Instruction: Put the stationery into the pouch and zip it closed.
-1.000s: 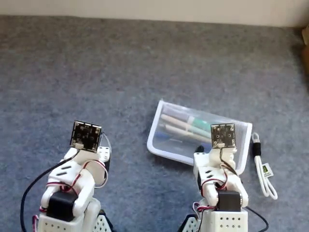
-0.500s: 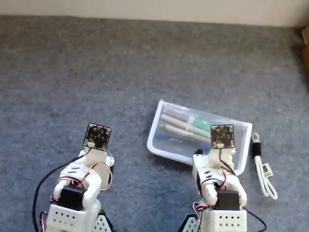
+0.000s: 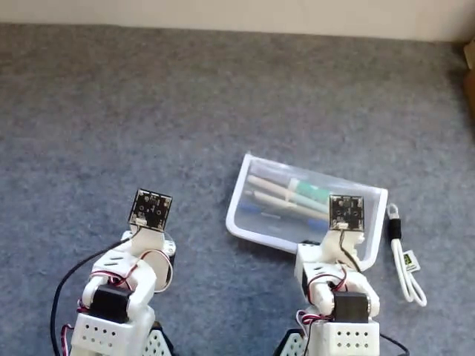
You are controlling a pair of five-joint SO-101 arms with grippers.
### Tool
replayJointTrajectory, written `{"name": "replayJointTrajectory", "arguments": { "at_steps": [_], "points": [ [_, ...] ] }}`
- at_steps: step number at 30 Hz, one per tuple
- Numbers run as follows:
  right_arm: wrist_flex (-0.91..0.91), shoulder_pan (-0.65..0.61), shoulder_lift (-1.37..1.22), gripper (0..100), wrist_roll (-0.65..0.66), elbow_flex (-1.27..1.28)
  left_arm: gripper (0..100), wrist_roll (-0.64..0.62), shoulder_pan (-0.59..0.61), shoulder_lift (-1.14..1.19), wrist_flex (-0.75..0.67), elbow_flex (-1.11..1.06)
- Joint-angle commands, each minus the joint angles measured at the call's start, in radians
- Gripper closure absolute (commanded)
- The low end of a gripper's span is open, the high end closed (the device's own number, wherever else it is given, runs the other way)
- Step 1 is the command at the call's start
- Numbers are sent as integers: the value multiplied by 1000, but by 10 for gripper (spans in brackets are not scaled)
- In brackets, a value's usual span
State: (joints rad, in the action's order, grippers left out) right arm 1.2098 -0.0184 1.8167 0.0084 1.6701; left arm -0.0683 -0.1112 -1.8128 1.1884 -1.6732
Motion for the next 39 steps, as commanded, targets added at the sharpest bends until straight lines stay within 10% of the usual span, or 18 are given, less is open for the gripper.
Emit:
{"name": "replayJointTrajectory", "arguments": {
  "at_steps": [1,39],
  "points": [
    [36,-1,5,984,-14,143,969,-5,16,-13,18,-22],
    [36,5,5,984,-9,143,966,-8,12,-13,132,-22]
  ]
}}
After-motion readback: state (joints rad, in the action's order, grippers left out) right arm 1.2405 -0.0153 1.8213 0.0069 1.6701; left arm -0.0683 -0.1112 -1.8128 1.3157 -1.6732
